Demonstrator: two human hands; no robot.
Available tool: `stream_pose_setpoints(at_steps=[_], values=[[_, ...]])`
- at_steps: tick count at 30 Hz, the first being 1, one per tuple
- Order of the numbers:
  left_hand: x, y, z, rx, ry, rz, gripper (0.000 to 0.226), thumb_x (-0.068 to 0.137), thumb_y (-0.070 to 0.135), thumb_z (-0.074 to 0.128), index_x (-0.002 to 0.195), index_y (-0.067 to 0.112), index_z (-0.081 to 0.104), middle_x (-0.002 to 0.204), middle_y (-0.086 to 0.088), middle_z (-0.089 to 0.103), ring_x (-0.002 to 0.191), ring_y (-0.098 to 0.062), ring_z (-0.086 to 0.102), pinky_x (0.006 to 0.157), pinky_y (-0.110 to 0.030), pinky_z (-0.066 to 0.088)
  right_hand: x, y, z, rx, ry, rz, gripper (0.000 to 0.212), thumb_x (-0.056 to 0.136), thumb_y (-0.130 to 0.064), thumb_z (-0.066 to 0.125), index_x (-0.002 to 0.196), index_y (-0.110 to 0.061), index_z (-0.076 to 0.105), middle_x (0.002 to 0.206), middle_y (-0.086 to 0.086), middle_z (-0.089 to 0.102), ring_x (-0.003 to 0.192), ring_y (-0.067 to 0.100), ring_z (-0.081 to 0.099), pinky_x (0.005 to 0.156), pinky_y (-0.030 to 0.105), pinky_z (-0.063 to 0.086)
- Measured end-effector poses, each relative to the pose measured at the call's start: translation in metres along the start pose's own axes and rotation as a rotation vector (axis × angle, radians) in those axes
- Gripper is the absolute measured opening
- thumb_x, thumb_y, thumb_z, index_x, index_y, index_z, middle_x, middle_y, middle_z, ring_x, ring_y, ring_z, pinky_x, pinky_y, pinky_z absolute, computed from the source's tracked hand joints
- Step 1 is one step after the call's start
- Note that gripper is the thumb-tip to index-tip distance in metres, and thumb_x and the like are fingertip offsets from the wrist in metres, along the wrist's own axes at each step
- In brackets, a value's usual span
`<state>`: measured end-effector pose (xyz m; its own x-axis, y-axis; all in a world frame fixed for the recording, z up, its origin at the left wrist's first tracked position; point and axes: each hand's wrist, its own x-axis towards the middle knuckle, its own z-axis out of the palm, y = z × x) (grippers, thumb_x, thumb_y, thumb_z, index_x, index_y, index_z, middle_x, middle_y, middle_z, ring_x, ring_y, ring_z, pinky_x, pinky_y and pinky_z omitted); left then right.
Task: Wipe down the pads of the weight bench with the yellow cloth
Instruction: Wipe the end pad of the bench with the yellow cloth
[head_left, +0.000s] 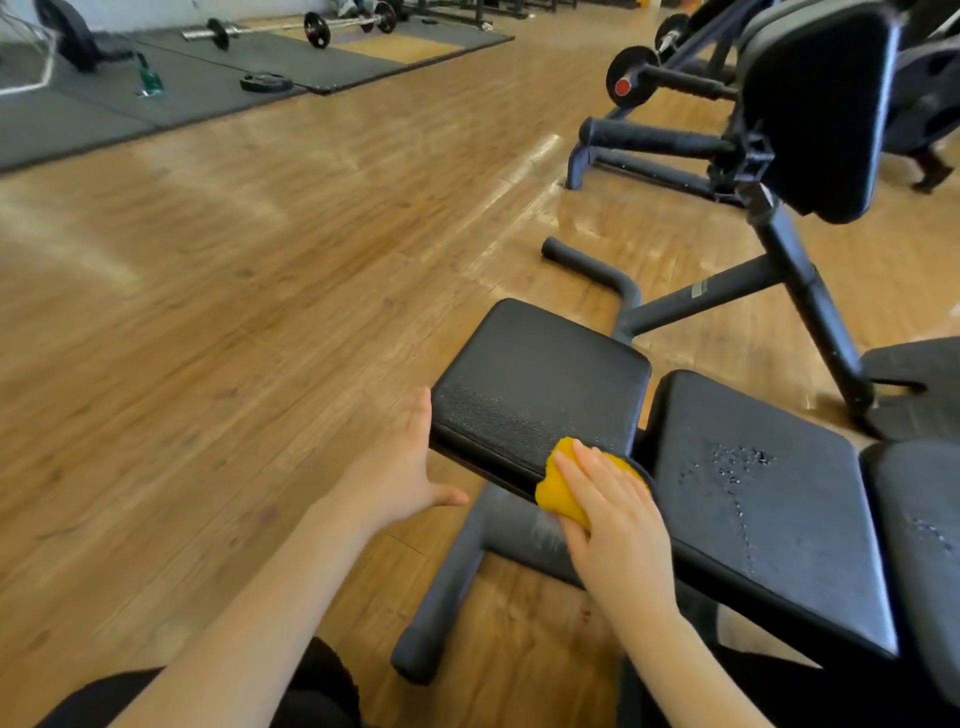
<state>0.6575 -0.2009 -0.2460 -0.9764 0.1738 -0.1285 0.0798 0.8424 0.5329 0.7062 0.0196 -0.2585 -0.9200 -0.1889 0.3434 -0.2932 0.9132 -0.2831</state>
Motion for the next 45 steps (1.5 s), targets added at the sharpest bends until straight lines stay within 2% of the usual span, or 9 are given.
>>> stream_pose_setpoints(at_steps=[9,20,26,28,31,34,37,41,45], values=[[0.003,0.009,0.002,0.026,-0.016,-0.069,0.133,0.061,0.041,0.081,0.143,0.011,-0.018,0.155,-0.003,-0.014,0.143,-0.017,-0.003,0.114,-0.032,0.015,0.052,-0.053,0.031,-0.150,-0.124,-0.118,0.067,0.047,-0.027,0.088,0.109,-0.016,0.067,0.115,0.005,0.067,0.103,0.022,0.065,0.082,0.036,0.053],[-0.008,0.010,0.009,0.065,0.058,0.048,0.127,0.065,0.053,0.072,0.143,0.011,-0.019,0.153,0.000,-0.020,0.141,-0.011,-0.013,0.111,-0.023,0.002,0.018,-0.010,0.003,-0.156,-0.074,-0.052,0.063,0.058,-0.022,0.084,0.117,-0.017,0.062,0.124,0.003,0.062,0.112,0.020,0.061,0.091,0.035,0.048],[-0.011,0.000,0.002,-0.005,-0.002,0.005,0.125,0.066,0.044,0.077,0.144,0.016,-0.016,0.154,0.006,-0.014,0.141,-0.006,-0.007,0.113,-0.024,0.009,0.079,-0.071,0.027,-0.113,-0.334,-0.161,0.076,0.089,-0.030,0.056,0.146,-0.011,0.011,0.156,0.008,0.006,0.144,0.025,0.007,0.116,0.037,0.010],[-0.011,0.005,0.001,0.005,0.014,-0.003,0.120,0.069,0.048,0.073,0.144,0.013,-0.014,0.155,0.001,-0.012,0.142,-0.010,-0.006,0.114,-0.025,0.009,0.071,-0.062,0.028,-0.060,-0.289,-0.193,0.074,0.086,-0.025,0.060,0.145,-0.012,0.018,0.156,0.007,0.012,0.143,0.022,0.014,0.115,0.036,0.016],[-0.009,0.017,0.001,0.074,0.045,-0.001,0.115,0.072,0.057,0.063,0.144,0.009,-0.012,0.154,-0.004,-0.014,0.142,-0.013,-0.011,0.114,-0.028,0.004,0.048,-0.034,0.013,-0.036,-0.195,-0.243,0.073,0.059,-0.018,0.082,0.126,-0.016,0.055,0.135,0.003,0.052,0.120,0.019,0.054,0.094,0.034,0.049],[-0.013,0.025,0.003,0.175,0.038,0.004,0.112,0.075,0.062,0.056,0.144,0.009,-0.016,0.152,-0.005,-0.024,0.140,-0.016,-0.019,0.114,-0.030,0.002,0.024,-0.003,-0.004,0.002,-0.151,-0.234,0.071,0.055,-0.017,0.085,0.121,-0.019,0.059,0.129,-0.001,0.058,0.113,0.016,0.059,0.088,0.033,0.051],[-0.016,0.027,0.007,0.224,0.037,-0.006,0.113,0.075,0.065,0.052,0.143,0.009,-0.019,0.150,-0.006,-0.029,0.138,-0.017,-0.024,0.114,-0.032,-0.002,0.022,0.019,-0.024,0.193,-0.219,-0.099,0.058,0.083,-0.015,0.065,0.135,-0.028,0.042,0.142,-0.009,0.042,0.125,0.006,0.043,0.106,0.028,0.037],[-0.012,0.027,0.012,0.152,0.056,-0.012,0.110,0.077,0.064,0.050,0.142,0.008,-0.020,0.149,-0.007,-0.030,0.131,-0.011,-0.030,0.112,-0.031,-0.008,0.088,0.050,-0.038,0.365,-0.053,0.256,0.047,0.088,-0.021,0.058,0.134,-0.025,0.044,0.129,0.001,0.057,0.117,0.020,0.052,0.094,0.028,0.040],[-0.010,0.024,0.018,0.111,0.015,-0.011,0.111,0.078,0.064,0.050,0.142,0.007,-0.020,0.149,-0.009,-0.030,0.127,-0.011,-0.034,0.117,-0.036,0.004,0.141,0.068,-0.014,0.237,-0.201,0.374,0.047,0.091,-0.027,0.054,0.136,-0.018,0.041,0.133,0.010,0.053,0.123,0.029,0.047,0.092,0.031,0.039]])
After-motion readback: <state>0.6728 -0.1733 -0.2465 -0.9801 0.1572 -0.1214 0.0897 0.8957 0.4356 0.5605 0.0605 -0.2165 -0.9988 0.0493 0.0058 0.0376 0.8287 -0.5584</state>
